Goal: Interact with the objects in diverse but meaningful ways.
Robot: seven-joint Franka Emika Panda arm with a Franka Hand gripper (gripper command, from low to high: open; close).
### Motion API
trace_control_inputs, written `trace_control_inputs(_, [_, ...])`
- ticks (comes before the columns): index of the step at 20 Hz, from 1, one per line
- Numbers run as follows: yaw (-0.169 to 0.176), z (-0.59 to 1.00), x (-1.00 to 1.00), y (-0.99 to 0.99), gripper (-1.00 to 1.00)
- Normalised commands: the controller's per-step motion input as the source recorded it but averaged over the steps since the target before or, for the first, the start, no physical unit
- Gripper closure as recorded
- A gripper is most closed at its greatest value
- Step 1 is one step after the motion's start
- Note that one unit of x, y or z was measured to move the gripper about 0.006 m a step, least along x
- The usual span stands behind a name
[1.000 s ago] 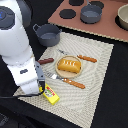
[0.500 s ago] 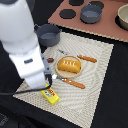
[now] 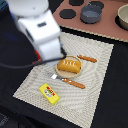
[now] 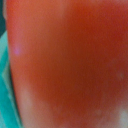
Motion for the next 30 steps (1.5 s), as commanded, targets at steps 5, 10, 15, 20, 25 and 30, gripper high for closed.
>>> trace_control_inputs(5, [0.119,0.42,-0.10,0.68,1.00])
trace_control_inputs(10, [0.134,-0.01,-0.40,0.54,1.00])
trace_control_inputs(15, [0.100,-0.28,-0.60,0.44,1.00])
trace_control_inputs(20, [0.075,-0.42,-0.79,0.31,1.00])
trace_control_inputs(25, [0.039,-0.46,-0.89,0.16,1.00])
trace_control_inputs(30, [0.024,-0.54,-0.85,0.08,1.00])
